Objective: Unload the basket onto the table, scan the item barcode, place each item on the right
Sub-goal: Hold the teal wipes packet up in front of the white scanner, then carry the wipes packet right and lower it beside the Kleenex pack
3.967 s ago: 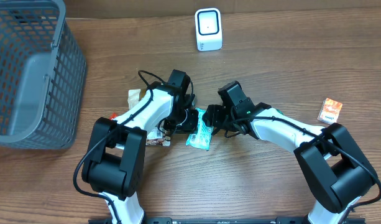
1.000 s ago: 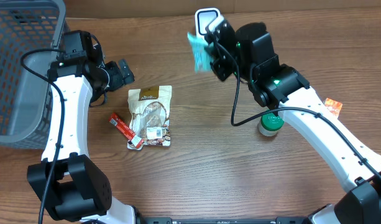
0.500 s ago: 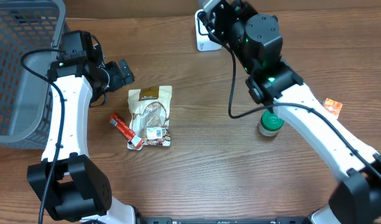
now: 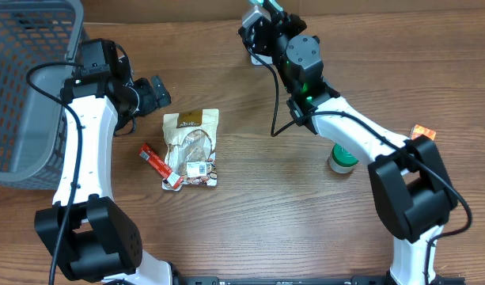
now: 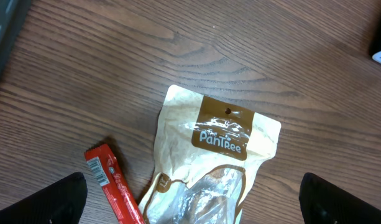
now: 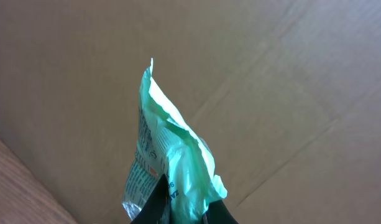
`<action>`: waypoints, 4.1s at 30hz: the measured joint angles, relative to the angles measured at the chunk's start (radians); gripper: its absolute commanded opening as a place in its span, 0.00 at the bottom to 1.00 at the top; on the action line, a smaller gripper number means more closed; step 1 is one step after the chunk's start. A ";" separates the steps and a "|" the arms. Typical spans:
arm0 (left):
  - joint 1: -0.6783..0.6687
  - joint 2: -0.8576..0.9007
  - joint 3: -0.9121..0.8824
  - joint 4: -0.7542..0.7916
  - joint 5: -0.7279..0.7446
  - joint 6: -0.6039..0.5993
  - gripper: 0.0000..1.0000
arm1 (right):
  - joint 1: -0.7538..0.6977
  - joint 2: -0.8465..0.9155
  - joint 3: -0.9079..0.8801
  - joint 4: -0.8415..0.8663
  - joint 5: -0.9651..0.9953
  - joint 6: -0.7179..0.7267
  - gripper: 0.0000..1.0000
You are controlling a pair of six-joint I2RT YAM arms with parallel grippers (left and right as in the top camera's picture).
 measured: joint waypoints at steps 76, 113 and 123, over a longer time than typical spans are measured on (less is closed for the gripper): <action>0.000 0.000 0.000 0.000 0.000 0.000 1.00 | -0.011 0.467 0.373 -0.119 0.136 -0.111 0.04; 0.000 0.000 0.000 0.000 0.000 0.000 1.00 | -0.145 -0.209 0.376 -1.117 0.207 0.548 0.03; 0.000 0.000 0.000 0.000 0.000 0.000 1.00 | -0.330 -0.217 0.358 -1.737 0.005 0.689 0.04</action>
